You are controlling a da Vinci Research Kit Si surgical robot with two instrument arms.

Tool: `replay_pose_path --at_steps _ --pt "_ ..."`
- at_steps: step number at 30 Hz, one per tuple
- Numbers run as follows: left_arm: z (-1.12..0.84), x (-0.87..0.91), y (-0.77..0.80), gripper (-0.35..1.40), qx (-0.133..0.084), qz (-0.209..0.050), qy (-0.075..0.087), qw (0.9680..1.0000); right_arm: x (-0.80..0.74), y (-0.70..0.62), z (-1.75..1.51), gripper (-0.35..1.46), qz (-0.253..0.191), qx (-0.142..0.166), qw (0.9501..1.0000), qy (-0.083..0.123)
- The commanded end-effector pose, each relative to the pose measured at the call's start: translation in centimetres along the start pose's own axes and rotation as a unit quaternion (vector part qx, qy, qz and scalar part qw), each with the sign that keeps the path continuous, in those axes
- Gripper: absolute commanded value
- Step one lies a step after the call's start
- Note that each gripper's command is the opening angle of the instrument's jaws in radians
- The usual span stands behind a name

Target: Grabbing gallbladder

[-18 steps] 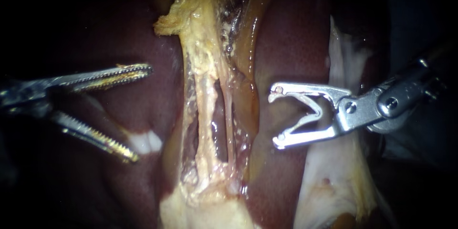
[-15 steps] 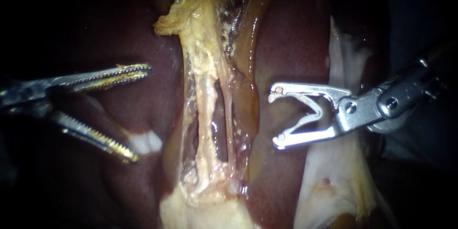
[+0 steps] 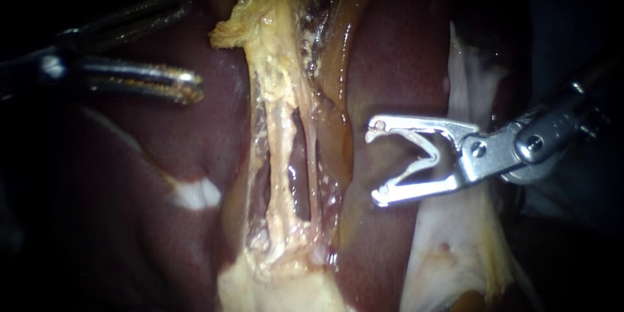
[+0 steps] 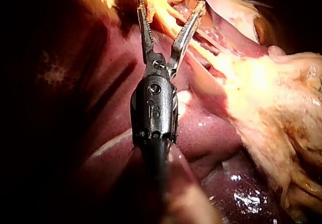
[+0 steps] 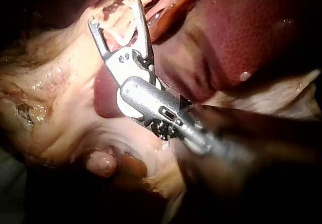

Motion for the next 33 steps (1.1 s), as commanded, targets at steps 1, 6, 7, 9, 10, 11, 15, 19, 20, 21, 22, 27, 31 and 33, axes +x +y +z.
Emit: replay_pose_path --at_steps 1,6,7,9,10,11,15,19,20,21,22,27,31,33 --pt "0.09 0.02 0.02 0.67 0.001 -0.008 0.0 1.0 0.0 0.0 0.0 0.57 0.0 0.0 1.0 0.0" --pt "0.34 0.07 0.09 0.64 0.005 -0.04 0.0 0.9992 0.0 0.0 0.0 0.57 0.0 0.0 1.0 0.0" --pt "0.37 0.08 0.1 0.64 0.004 -0.043 0.0 0.9991 0.0 0.0 0.0 0.57 0.0 0.0 1.0 0.0" --pt "0.42 0.1 0.13 0.62 0.005 -0.049 0.0 0.9988 0.0 0.0 0.0 0.57 0.0 0.0 1.0 0.0" --pt "0.43 0.1 0.14 0.61 0.004 -0.052 0.0 0.9986 0.0 0.0 0.0 0.57 0.0 0.0 1.0 0.0" --pt "0.45 0.11 0.16 0.59 0.004 -0.058 0.0 0.9983 0.0 0.0 0.0 0.57 0.0 0.0 1.0 0.0" --pt "0.5 0.12 0.2 0.54 0.003 -0.061 0.0 0.9981 -0.01 0.0 0.01 0.57 0.0 0.0 1.0 0.0" --pt "0.52 0.15 0.22 0.47 0.002 -0.064 0.0 0.998 -0.01 0.0 0.01 0.57 0.0 0.0 1.0 0.0" --pt "0.52 0.15 0.23 0.42 0.002 -0.067 -0.002 0.9978 -0.01 0.0 0.01 0.57 0.0 0.0 1.0 0.0" --pt "0.52 0.17 0.24 0.34 0.002 -0.069 0.0 0.9976 -0.01 0.0 0.01 0.57 0.0 0.0 1.0 0.0" --pt "0.51 0.18 0.24 0.24 0.002 -0.069 0.003 0.9976 -0.01 0.0 0.01 0.57 0.0 0.0 1.0 0.0" --pt "0.43 0.22 0.25 -0.35 0.001 -0.077 0.025 0.9967 -0.01 0.0 0.01 0.57 0.0 0.0 1.0 0.0" --pt "0.38 0.24 0.26 -0.35 0.0 -0.085 0.038 0.9957 -0.01 0.0 0.0 0.57 0.0 0.0 1.0 0.0" --pt "0.37 0.25 0.26 -0.35 -0.004 -0.087 0.042 0.9953 -0.01 0.0 0.0 0.57 0.0 0.0 1.0 0.0"
